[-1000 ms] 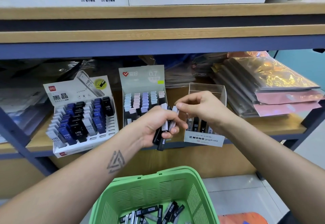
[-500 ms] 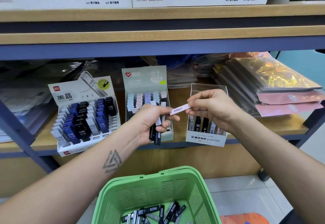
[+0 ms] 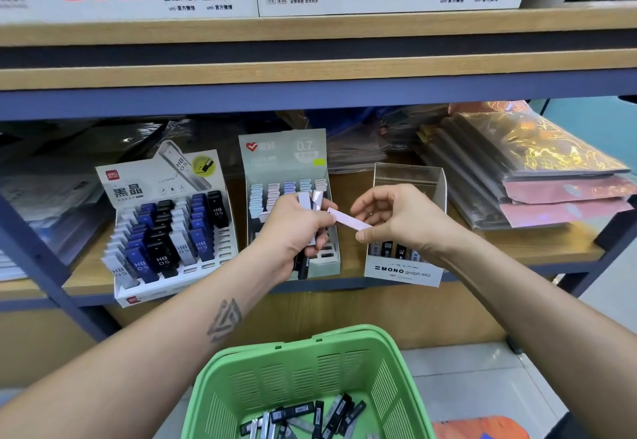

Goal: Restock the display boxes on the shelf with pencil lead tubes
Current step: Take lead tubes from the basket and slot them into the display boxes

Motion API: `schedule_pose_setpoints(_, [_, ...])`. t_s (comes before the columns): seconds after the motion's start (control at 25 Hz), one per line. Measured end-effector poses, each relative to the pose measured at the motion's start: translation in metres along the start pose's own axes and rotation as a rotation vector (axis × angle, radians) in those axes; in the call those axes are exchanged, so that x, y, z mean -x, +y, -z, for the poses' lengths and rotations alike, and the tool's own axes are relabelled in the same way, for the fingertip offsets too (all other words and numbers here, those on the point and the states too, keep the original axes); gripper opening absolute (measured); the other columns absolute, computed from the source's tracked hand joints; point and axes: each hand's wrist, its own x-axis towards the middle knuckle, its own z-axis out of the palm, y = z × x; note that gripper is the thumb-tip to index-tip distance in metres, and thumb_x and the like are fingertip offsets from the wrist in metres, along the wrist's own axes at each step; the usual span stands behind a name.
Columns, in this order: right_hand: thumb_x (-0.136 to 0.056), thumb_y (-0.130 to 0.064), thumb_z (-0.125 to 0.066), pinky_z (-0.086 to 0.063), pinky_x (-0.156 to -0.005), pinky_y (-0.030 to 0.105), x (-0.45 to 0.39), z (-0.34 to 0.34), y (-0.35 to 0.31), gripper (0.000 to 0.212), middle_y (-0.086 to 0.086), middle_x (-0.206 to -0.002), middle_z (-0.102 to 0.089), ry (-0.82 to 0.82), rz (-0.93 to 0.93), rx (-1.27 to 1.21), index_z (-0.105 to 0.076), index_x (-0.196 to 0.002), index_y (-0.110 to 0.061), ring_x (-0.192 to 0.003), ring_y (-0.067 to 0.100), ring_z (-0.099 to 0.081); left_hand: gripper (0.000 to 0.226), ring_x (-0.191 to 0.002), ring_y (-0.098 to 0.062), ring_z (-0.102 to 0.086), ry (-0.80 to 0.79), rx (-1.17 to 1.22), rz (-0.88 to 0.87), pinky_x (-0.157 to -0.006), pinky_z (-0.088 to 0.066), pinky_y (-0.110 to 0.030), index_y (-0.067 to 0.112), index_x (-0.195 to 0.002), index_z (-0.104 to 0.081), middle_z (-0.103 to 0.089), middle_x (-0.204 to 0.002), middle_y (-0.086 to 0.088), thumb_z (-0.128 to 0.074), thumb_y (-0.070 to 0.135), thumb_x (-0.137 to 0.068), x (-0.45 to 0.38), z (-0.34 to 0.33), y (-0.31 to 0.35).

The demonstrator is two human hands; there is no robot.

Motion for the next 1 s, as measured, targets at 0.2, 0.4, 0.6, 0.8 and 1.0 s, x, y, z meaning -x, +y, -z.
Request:
schedule_pose_setpoints(0.2, [-0.078,-0.015,-0.086,-0.049,-0.062,0.017,0.002,-0.012,-0.005,0.016,-0.008,-0.076,-0.07,0.074,0.126,0.249,-0.073,-0.086,-0.019,-0.065,-0.001,-0.062,0.015,-0.038,-0.014,-0.039,0.006,-0.077,-0.043,-0.036,-0.027,-0.019,-0.006,-0.105,-0.064,-0.049,-0.054,-0.01,-0.059,-0.003,-0.091,-0.001,-0.002,0.001])
schedule_pose_setpoints(0.4, [-0.088,-0.018,-0.073,-0.057,-0.069,0.026,0.001,-0.006,-0.006,0.011,-0.004,-0.076,-0.074,0.125,0.158,0.378,-0.076,-0.099,-0.02,-0.072,0.009,-0.069,0.022,-0.043,-0.015,-0.041,-0.063,0.033,-0.003,-0.037,-0.025,-0.019,-0.007,-0.107,-0.064,-0.061,-0.084,-0.024,-0.065,-0.001,-0.087,0.0,-0.003,0.002])
schedule_pose_setpoints(0.6, [-0.086,-0.001,-0.077,-0.064,-0.078,0.041,0.006,0.006,-0.009,0.043,0.011,-0.084,-0.076,0.119,0.032,-0.1,-0.062,-0.124,-0.014,-0.08,0.026,-0.076,0.015,-0.045,-0.016,-0.04,-0.102,-0.021,0.054,-0.037,-0.025,-0.02,-0.002,-0.101,-0.064,-0.059,-0.085,-0.025,-0.068,0.002,-0.086,0.002,-0.005,-0.002])
schedule_pose_setpoints(0.8, [-0.085,-0.003,-0.078,-0.063,-0.079,0.044,0.007,0.004,-0.009,0.026,0.008,-0.085,-0.076,0.166,0.067,-0.139,-0.068,-0.107,-0.013,-0.081,0.025,-0.076,0.005,-0.043,-0.016,-0.039,-0.174,-0.119,0.012,-0.039,-0.024,-0.02,0.002,-0.091,-0.062,-0.069,-0.075,-0.02,-0.065,-0.001,-0.088,0.008,-0.01,-0.003])
schedule_pose_setpoints(1.0, [-0.086,-0.003,-0.077,-0.063,-0.076,0.041,0.002,0.02,-0.021,0.015,0.017,-0.084,-0.076,0.176,0.065,-0.187,-0.07,-0.1,0.0,-0.078,0.029,-0.075,0.003,-0.044,-0.015,-0.04,-0.175,-0.088,-0.029,-0.037,-0.026,-0.02,-0.001,-0.092,-0.064,-0.069,-0.082,-0.024,-0.063,0.001,-0.09,0.009,-0.001,0.002])
